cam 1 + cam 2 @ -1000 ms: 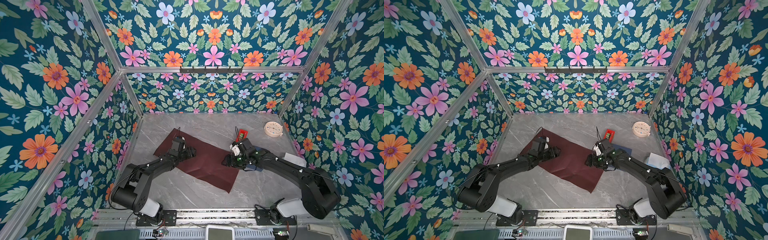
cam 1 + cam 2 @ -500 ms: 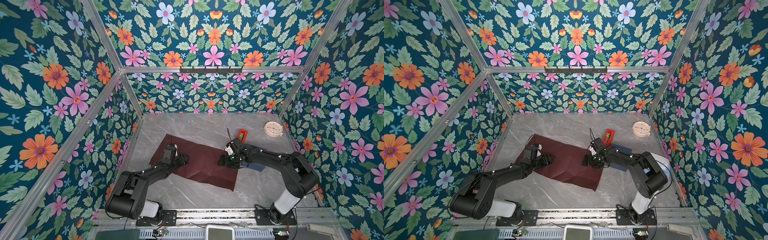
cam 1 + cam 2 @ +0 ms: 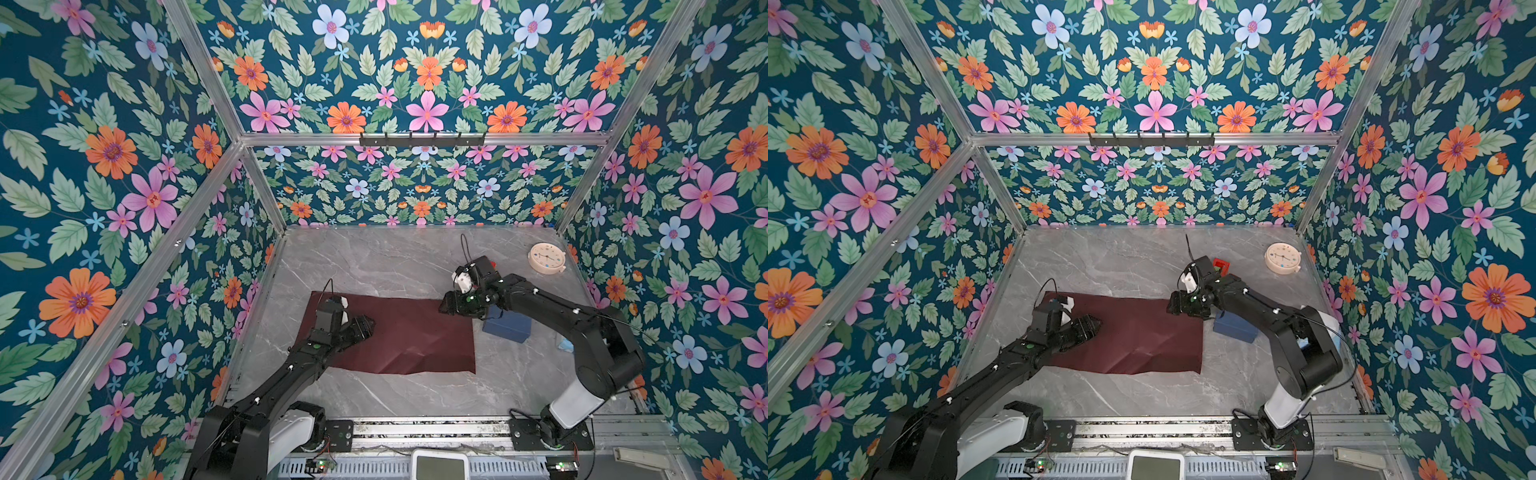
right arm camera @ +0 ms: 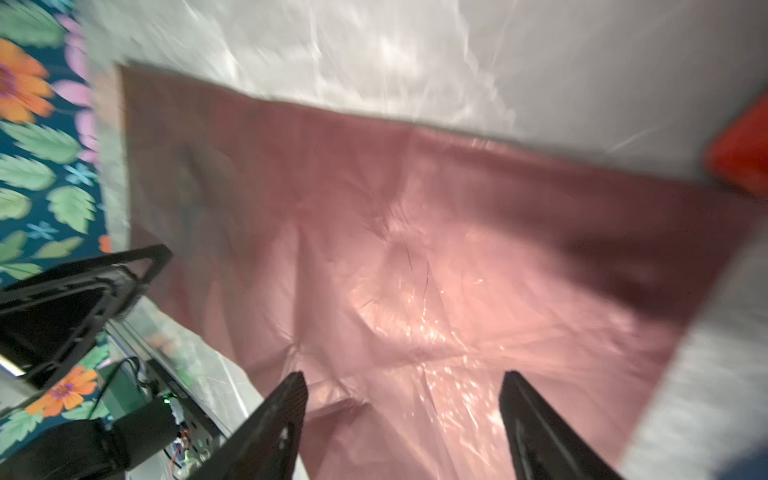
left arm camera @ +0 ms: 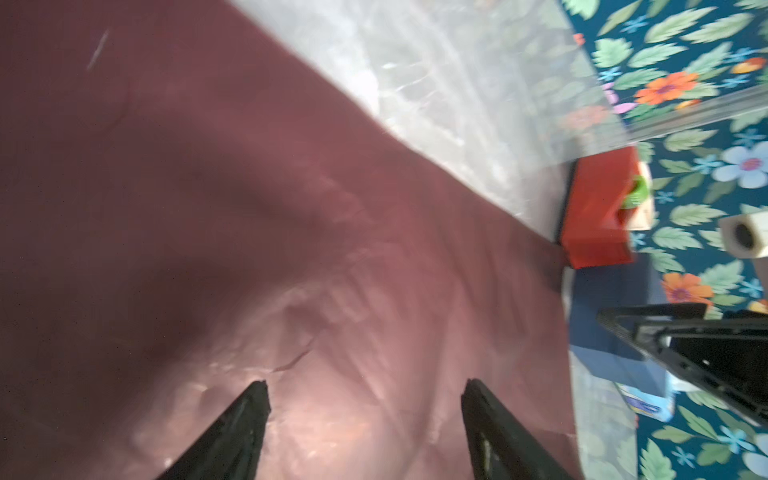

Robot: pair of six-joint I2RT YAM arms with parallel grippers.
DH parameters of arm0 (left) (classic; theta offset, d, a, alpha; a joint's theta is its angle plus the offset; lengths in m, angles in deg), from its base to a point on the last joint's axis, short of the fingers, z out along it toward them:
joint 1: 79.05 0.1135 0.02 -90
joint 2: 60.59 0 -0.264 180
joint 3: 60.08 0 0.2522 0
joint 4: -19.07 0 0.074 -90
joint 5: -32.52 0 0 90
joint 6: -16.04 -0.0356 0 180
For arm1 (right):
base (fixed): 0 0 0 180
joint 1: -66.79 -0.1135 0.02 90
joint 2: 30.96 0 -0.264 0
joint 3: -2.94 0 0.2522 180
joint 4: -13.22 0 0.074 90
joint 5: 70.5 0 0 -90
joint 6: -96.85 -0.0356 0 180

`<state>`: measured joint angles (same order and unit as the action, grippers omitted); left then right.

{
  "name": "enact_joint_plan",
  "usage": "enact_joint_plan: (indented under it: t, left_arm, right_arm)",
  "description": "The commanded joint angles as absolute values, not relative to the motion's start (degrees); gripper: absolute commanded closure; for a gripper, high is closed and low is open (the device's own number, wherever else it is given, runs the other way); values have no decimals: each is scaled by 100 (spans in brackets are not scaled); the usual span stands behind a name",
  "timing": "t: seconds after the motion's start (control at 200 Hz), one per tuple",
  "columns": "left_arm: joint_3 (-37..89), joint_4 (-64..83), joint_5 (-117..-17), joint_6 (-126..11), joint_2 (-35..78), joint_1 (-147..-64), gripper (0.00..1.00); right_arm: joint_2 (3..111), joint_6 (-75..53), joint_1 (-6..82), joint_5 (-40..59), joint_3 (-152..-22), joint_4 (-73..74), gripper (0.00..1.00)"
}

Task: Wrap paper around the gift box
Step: 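Grip the maroon paper edges with both grippers and drag it nearer the robot, then release the paper and grasp the blue box ends with both grippers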

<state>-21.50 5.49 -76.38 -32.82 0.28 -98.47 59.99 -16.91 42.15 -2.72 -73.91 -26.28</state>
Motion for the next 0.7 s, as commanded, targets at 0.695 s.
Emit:
enact_joint_plan:
  t: [0.695]
  left_arm:
    - [3981,1349,-7988,-3351,6278,-13270,19]
  right_arm:
    - [4275,-1749,7501,26,-5445,-2559,7]
